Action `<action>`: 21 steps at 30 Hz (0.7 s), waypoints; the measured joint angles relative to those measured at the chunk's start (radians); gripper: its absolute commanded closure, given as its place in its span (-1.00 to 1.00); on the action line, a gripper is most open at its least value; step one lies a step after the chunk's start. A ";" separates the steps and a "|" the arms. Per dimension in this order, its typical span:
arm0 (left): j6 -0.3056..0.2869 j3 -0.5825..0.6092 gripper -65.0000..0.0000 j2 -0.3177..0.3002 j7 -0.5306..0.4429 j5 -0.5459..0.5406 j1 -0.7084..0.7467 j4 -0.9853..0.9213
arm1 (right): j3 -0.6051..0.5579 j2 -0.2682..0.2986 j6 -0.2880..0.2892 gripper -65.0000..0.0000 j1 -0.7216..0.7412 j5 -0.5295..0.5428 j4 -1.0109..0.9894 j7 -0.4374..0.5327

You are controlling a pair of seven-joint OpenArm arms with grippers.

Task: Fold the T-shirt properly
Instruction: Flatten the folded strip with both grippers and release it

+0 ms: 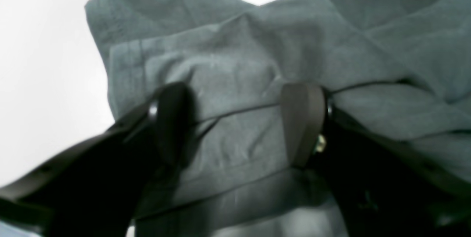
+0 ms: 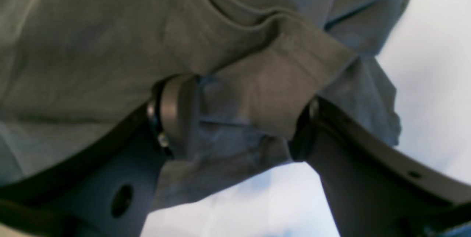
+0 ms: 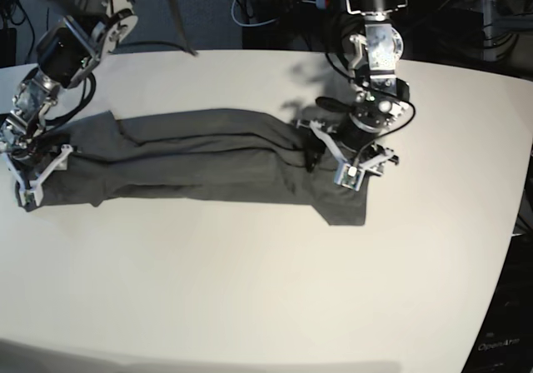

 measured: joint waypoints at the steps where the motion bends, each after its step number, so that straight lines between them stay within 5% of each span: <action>1: 0.008 0.000 -0.23 0.000 -0.004 -0.001 -0.001 -0.003 | 0.000 0.000 0.000 -0.11 0.005 -0.005 -0.001 0.000; 13: 0.010 -0.009 -0.23 0.001 0.144 0.009 -0.058 0.025 | -0.002 -0.003 -0.005 -0.11 0.014 -0.027 -0.014 0.099; 21: 0.018 -0.063 -0.23 -0.009 0.187 -0.033 0.050 0.208 | -0.005 -0.021 0.000 -0.10 -0.012 -0.040 0.064 0.085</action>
